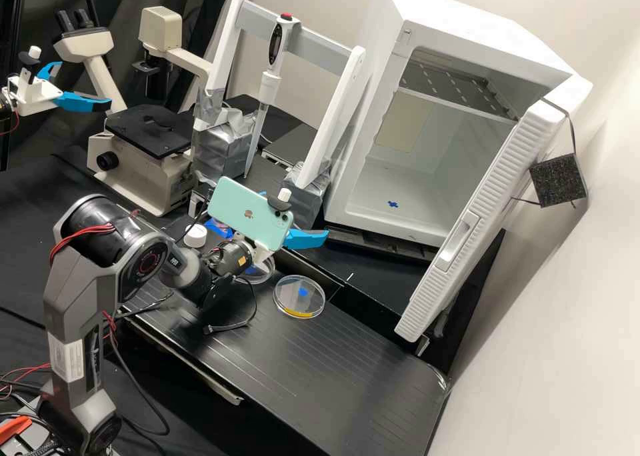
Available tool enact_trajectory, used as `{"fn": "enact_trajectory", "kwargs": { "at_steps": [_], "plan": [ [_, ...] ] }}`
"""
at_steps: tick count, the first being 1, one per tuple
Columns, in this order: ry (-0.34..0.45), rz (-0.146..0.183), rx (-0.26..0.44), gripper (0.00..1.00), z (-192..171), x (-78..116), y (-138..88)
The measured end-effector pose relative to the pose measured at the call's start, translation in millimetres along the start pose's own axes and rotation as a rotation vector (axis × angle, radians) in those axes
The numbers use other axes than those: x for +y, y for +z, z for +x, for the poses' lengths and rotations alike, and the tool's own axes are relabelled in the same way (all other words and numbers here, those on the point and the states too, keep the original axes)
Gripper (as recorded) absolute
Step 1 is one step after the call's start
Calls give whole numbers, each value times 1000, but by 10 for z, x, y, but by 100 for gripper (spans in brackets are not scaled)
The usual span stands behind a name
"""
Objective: Use the pipette
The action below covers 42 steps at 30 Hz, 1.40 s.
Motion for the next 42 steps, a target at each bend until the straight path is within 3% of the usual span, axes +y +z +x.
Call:
{"fn": "enact_trajectory", "kwargs": {
  "at_steps": [12, 18, 25, 28, 34, 42],
  "plan": [
    [1, 0, -1, 100, -68, 6, -1],
    [12, -4, 75, 100, -328, 111, -164],
    [103, -10, 256, 100, -508, 400, -656],
    [97, -8, 301, 100, -475, 483, -883],
    [34, -8, 331, 100, -286, 562, -1307],
    [6, -41, 332, 100, 39, 629, -1652]
  ]
}}
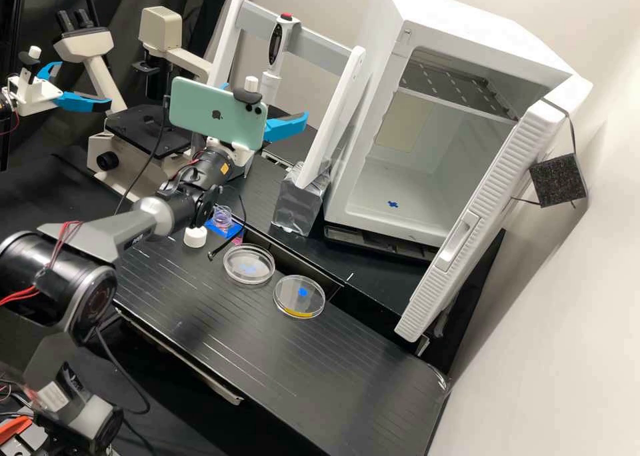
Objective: Use the pipette
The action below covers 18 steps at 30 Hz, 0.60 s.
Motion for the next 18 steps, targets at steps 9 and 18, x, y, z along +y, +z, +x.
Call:
{"fn": "enact_trajectory", "kwargs": {
  "at_steps": [9, 18],
  "plan": [
    [-29, -19, -26, 0, 349, -7, -112],
    [-43, -63, -57, 0, 612, -21, -113]
  ]
}}
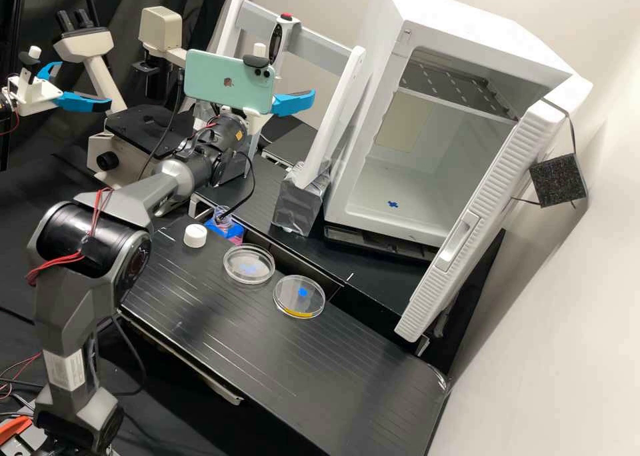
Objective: Use the pipette
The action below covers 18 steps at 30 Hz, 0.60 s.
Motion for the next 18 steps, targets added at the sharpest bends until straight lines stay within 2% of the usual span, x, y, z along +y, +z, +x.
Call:
{"fn": "enact_trajectory", "kwargs": {
  "at_steps": [12, 16, 18],
  "plan": [
    [12, -12, -18, 0, 132, 31, 9],
    [16, -30, -16, 0, 135, 44, -1],
    [17, -23, -18, 0, 135, 42, -3]
  ]
}}
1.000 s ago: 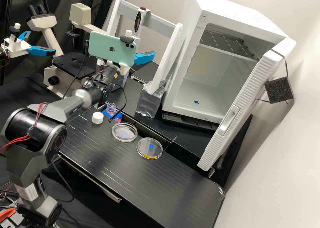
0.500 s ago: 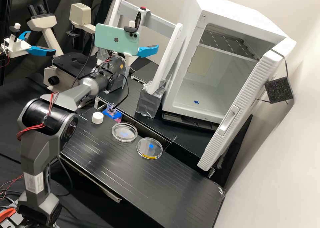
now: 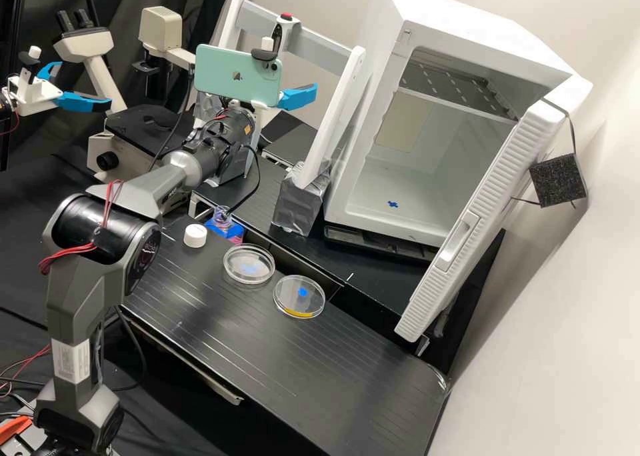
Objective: Use the pipette
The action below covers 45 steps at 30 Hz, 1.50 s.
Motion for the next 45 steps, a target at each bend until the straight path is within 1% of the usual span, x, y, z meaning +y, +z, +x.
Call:
{"fn": "enact_trajectory", "kwargs": {
  "at_steps": [6, 8, 12, 13, 18, 21, 25, 28, 31, 37, 45],
  "plan": [
    [5, 14, -4, 0, -7, 9, -8],
    [2, 1, 0, 0, -8, 0, -21],
    [0, 0, 3, 0, -12, -8, -39],
    [-1, -8, 4, 0, -12, -14, -47],
    [-1, 14, 2, 0, -17, -24, -68],
    [0, 3, -1, 0, -17, -23, -64],
    [-6, 2, 3, 0, -22, -39, -81],
    [-9, -12, 6, 0, -27, -44, -96],
    [-13, -18, 5, 0, -30, -58, -94],
    [-33, -19, -2, 0, -53, -102, -79],
    [-34, -18, 1, 0, -78, -94, -93]
  ]
}}
